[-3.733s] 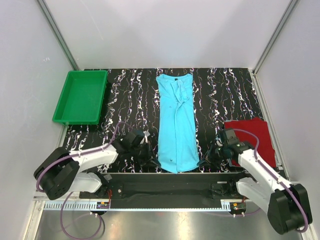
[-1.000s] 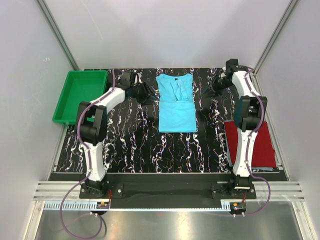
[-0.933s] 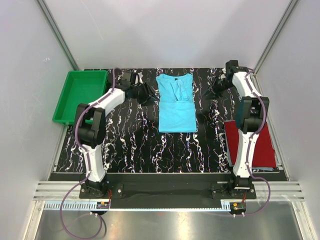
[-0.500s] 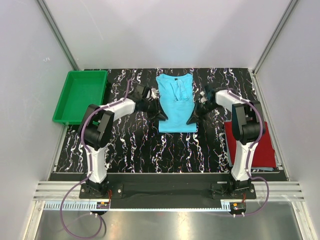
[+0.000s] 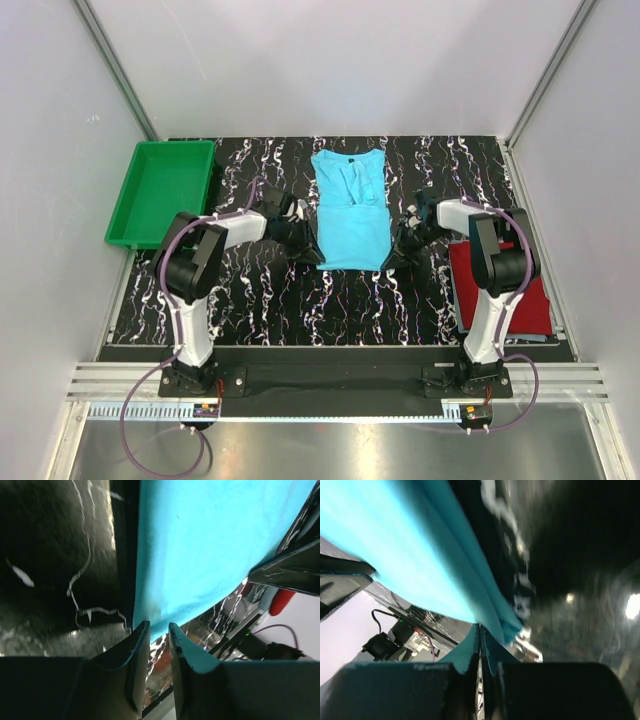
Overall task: Fold and stack the t-shirts
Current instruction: Fold the tshirt
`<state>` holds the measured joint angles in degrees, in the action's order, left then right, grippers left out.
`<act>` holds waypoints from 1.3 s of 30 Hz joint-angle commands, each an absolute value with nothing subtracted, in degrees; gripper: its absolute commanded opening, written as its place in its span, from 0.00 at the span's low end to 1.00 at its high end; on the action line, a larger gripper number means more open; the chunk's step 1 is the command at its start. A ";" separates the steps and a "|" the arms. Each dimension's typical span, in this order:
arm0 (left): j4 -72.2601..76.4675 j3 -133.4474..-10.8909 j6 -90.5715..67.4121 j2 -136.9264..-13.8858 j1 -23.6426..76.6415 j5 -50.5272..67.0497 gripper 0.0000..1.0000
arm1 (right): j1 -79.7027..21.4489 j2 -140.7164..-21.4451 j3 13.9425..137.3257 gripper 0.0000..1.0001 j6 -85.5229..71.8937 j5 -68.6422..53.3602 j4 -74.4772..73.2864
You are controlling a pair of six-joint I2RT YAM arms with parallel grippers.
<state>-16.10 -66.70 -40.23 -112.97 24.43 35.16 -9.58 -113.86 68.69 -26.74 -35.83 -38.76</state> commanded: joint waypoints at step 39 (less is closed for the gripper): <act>-17.40 -58.96 -38.94 -100.19 27.16 40.34 0.39 | -8.62 -101.50 58.61 0.19 -29.79 -43.68 -33.49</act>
<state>-16.60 -53.65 -40.47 -102.06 28.49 39.97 -9.30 -100.66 53.89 -28.75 -41.67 -34.92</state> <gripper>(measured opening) 0.386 0.187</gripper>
